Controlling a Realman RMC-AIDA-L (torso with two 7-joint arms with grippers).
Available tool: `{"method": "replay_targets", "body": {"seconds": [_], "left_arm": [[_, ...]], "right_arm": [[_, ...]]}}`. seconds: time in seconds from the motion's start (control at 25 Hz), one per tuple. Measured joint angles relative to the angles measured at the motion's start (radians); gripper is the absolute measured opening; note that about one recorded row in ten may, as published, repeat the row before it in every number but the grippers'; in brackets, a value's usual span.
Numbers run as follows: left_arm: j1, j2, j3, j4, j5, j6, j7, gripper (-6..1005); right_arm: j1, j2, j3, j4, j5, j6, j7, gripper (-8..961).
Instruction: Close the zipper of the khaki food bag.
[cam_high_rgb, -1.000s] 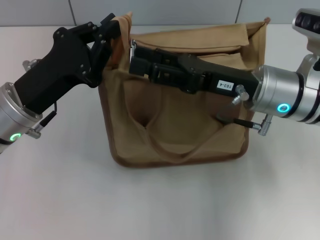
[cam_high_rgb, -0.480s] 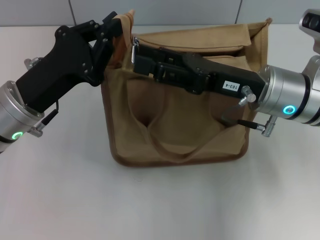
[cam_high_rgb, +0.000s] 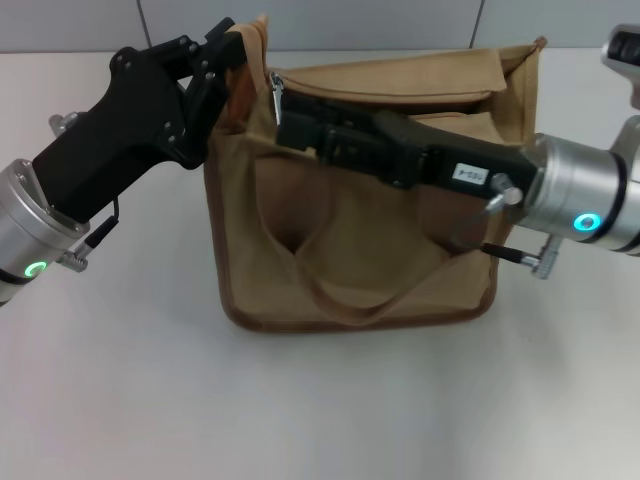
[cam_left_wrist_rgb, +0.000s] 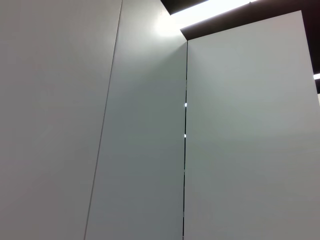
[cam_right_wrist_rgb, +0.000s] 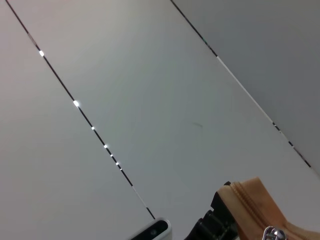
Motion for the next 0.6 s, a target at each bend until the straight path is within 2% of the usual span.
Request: {"method": "replay_targets", "body": {"seconds": [0.28,0.6], "left_arm": [[-0.004,0.0,-0.001,-0.009,-0.001,0.0,-0.002,21],[-0.009,0.0,0.004,-0.023,-0.001,-0.004,0.004,23]], "right_arm": [[-0.011,-0.002,0.001,-0.073,0.0,-0.025,0.19,620],[0.032,-0.002,-0.014,-0.077,-0.004,-0.005,0.271,591]]}}
